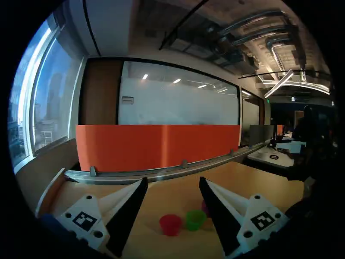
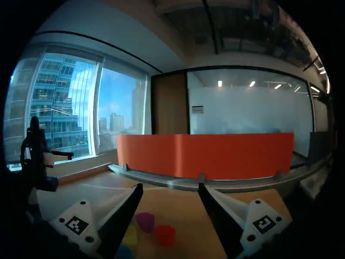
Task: Pour water
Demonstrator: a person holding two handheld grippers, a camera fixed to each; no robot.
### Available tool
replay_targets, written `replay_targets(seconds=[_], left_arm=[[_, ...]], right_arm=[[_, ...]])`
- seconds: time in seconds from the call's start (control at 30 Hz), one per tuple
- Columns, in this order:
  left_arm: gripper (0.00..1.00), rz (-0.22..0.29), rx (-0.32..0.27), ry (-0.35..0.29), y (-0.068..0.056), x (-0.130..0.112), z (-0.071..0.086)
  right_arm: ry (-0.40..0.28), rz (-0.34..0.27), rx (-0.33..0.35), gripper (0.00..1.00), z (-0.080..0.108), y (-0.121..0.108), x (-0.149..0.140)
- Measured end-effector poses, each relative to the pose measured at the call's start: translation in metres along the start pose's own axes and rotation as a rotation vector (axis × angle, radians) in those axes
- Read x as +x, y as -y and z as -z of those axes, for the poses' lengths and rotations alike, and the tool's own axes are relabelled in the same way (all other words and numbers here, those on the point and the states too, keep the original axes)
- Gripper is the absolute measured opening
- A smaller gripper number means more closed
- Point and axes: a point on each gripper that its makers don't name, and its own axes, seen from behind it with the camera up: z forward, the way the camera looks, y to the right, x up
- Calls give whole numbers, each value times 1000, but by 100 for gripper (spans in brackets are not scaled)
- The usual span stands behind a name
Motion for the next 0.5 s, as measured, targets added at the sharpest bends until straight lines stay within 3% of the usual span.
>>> replay_targets(seconds=[0.17,0.5], left_arm=[[88,-12,-57,4,-11,0,0],[88,-24,-130,52,-22,-13,0]], right_arm=[[-3,-4,80,99,2,18,6],[31,8,165,99,3,34,1]])
